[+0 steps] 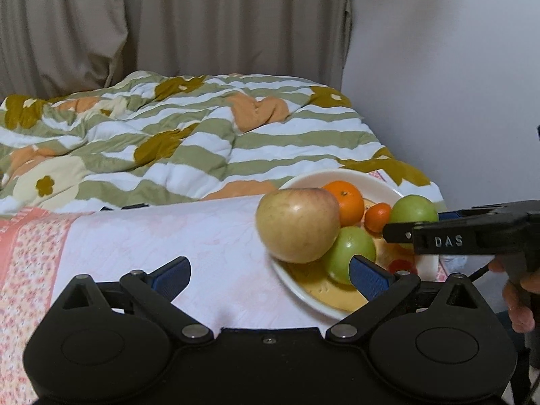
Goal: Organize fruits
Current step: 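Open the left tool to drop the apple while the right tool releases the green apple, then move both tools back toward the brown kiwi and the large orange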
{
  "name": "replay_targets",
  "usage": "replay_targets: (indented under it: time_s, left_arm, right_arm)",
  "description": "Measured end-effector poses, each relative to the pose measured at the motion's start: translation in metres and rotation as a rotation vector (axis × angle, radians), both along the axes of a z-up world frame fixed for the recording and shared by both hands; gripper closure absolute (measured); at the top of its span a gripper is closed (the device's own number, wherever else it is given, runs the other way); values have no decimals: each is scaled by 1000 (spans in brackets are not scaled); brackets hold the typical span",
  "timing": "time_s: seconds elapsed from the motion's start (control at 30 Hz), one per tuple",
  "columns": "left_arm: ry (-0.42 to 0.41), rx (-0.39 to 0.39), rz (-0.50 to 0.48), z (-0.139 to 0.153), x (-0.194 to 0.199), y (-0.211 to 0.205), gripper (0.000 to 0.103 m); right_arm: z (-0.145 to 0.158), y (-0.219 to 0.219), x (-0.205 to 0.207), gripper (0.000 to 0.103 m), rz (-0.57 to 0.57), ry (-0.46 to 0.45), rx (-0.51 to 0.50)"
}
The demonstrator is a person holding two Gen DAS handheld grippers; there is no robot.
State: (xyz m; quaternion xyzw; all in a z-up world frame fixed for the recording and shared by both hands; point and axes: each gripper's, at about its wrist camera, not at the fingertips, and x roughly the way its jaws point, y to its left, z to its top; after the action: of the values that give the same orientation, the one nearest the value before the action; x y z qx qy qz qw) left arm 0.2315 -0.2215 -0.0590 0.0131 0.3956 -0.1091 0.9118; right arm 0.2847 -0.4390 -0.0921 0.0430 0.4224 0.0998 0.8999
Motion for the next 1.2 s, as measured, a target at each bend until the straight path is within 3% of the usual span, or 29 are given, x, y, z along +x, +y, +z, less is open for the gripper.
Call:
replay_targets:
  time_s: [0.1,0.17,0.23,0.53,0.8,1.0,1.2]
  left_arm:
    - [3,0,19,-1,-5,5,1]
    - [7,0,28,-2,-8,8,1]
    - [10,-2,39,-2,-12,10,1]
    - [-16,-12,51,8,-30,11,1]
    - [-61,-12,83,35,-55,23,1]
    - [-93,-12,152,58,-82,57,1]
    - [-132,-8,200,70,-99,103,0]
  right_arm:
    - [-1,-1,1,31,-1,-23,21]
    - [3,0,-1,11,1,-50,25]
    - [8,1,-6,0,-13,-87,4]
    - [21,-2,-21,0,-13,-109,-3]
    - [50,5,-49,0,5,-139,-37]
    - [76,17,-79,0,2,-161,-72]
    - [98,39,-108,0,-27,-185,-43]
